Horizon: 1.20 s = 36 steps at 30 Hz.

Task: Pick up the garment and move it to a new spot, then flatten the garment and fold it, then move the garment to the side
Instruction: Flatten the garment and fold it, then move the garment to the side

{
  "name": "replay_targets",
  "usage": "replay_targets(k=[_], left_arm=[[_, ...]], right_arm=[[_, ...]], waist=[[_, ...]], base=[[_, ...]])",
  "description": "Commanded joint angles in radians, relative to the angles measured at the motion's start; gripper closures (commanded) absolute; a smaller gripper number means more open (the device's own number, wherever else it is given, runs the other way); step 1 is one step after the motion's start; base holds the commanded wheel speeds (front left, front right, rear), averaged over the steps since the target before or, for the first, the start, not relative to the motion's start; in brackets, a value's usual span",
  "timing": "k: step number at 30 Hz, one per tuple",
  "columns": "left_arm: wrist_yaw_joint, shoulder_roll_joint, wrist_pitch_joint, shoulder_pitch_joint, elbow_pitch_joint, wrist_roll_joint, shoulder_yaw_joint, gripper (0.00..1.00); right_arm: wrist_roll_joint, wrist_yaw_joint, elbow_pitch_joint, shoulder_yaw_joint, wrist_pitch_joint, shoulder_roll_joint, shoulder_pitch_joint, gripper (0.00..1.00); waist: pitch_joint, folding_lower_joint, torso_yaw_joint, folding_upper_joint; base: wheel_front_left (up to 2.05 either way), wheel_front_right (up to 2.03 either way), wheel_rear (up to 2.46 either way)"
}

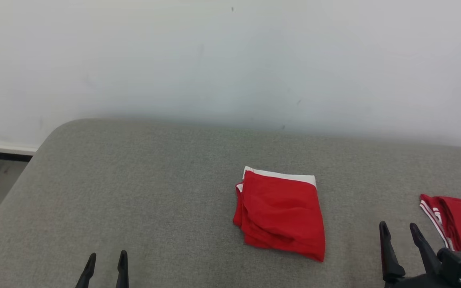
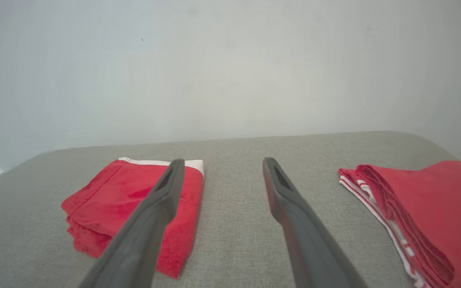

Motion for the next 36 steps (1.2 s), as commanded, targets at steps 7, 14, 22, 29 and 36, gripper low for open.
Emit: replay_targets(k=[7, 14, 22, 29, 36], left_arm=[[-0.024, 0.014, -0.002, 0.02, 0.072, 0.038, 0.042, 0.0], [-0.037, 0.013, -0.002, 0.053, 0.068, 0.046, 0.089, 0.0], [-0.045, -0.004, -0.002, 0.07, 0.061, 0.067, 0.113, 0.0], [-0.047, -0.013, -0.002, 0.075, 0.066, 0.079, 0.111, 0.0], [-0.049, -0.016, -0.002, 0.076, 0.065, 0.084, 0.107, 0.0]], right_arm=[[-0.006, -0.002, 0.079, -0.051, -0.086, 0.001, 0.035, 0.0], [-0.021, -0.002, 0.129, -0.049, -0.1, 0.001, 0.038, 0.0], [-0.023, -0.002, 0.155, -0.037, -0.1, 0.001, 0.024, 0.0], [-0.02, -0.002, 0.153, -0.023, -0.096, 0.001, 0.019, 0.0], [-0.038, -0.002, 0.148, -0.016, -0.088, 0.001, 0.022, 0.0]], waist=[[-0.029, 0.0001, -0.104, 0.0], [-0.024, 0.0001, -0.155, 0.0], [-0.014, 0.0001, -0.164, 0.0], [-0.013, 0.0001, -0.152, 0.0], [-0.012, 0.0001, -0.138, 0.0]], base=[[0.0, 0.0, 0.0], [0.0, 0.0, 0.0], [0.0, 0.0, 0.0], [0.0, 0.0, 0.0], [0.0, 0.0, 0.0]])
